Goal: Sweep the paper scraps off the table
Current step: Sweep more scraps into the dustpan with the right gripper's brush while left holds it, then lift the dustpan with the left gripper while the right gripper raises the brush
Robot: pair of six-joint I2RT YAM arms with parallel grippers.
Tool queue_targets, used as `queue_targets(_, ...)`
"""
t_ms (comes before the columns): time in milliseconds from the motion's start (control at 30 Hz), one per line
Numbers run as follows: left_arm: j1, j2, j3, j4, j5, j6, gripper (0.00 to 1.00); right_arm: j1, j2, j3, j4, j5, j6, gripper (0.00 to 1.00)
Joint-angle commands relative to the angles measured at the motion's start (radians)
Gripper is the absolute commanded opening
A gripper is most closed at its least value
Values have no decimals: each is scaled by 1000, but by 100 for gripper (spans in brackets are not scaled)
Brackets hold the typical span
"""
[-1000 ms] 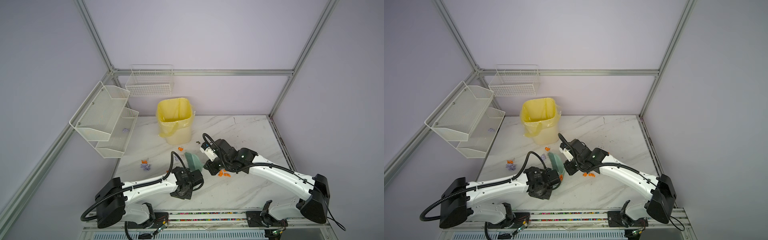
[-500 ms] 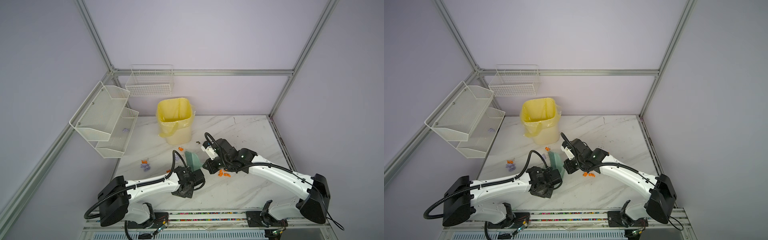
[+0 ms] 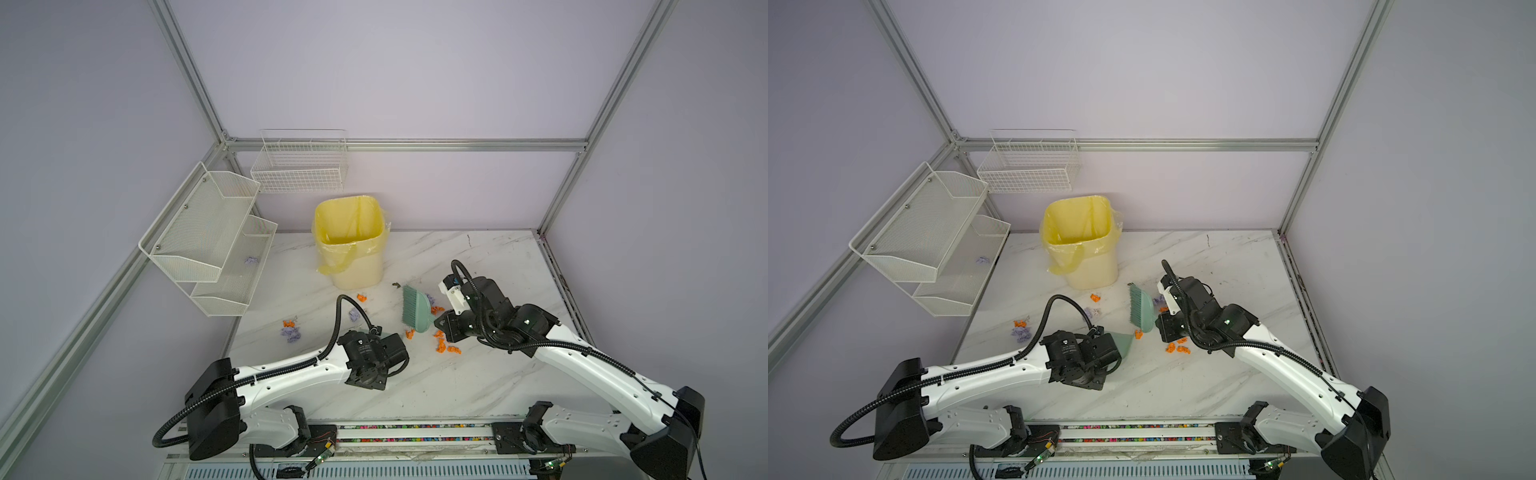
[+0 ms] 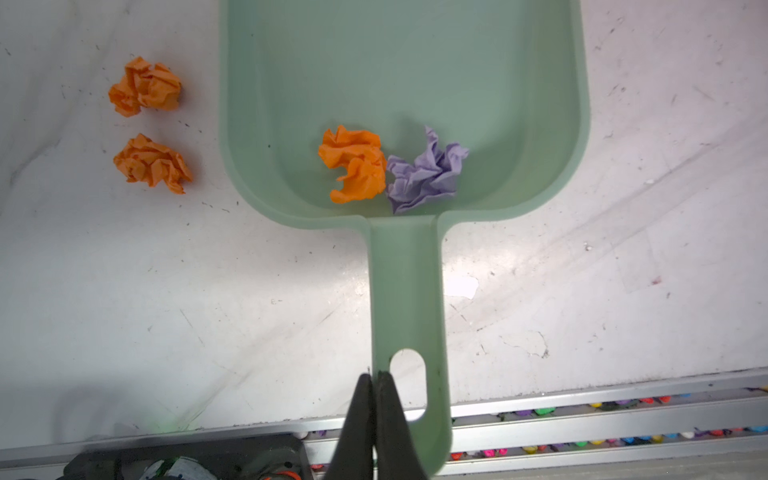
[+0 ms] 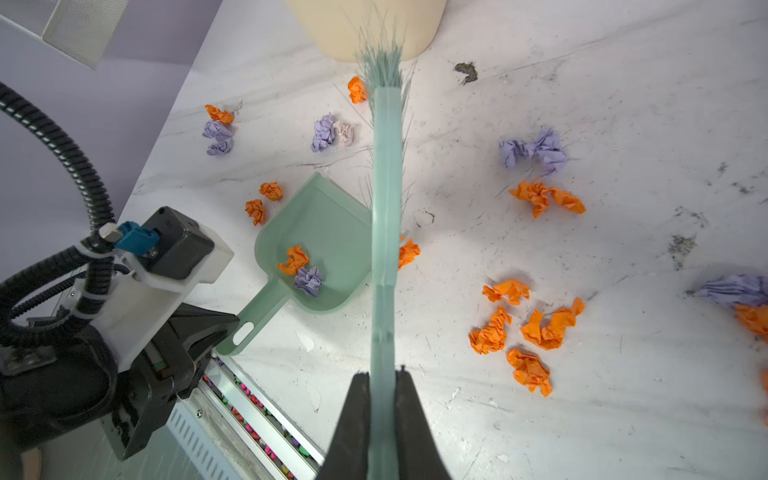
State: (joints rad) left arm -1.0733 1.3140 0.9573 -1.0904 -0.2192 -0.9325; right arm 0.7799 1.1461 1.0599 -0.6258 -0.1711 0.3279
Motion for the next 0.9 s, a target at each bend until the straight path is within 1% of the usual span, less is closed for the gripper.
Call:
queue_targets(0, 7, -25, 106, 24, -33, -7, 0, 0, -19, 24, -4, 3, 2, 0)
queue_targets(133, 7, -13, 106, 47, -33, 1, 0, -1, 5, 107, 39, -21, 8, 0)
queue_targets(233, 7, 10, 112, 54, -55, -6, 0, -1, 22, 139, 110, -86, 33, 0)
queue_targets(300, 7, 15, 112, 73, -64, -9, 0, -1, 36, 127, 153, -131, 49, 0)
queue_targets(367, 11, 20, 119, 101, -67, -9, 0, 0, 40, 66, 210, -176, 80, 0)
queue_targets(400, 12, 23, 127, 110, -72, -9, 0, 0, 40, 31, 226, -177, 86, 0)
queue_targets(467, 16, 29, 152, 106, -88, -9, 0, 0, 40, -30, 236, -169, 86, 0)
queue_targets(600, 32, 24, 192, 107, -111, 13, 0, -1, 7, -131, 232, -116, 90, 0)
queue_targets(733, 55, 21, 207, 101, -133, 47, 0, -4, -71, -173, 181, -26, 107, 0)
queue_targets(867, 87, 19, 197, 98, -114, 74, 0, -16, -131, -174, 106, 51, 101, 0)
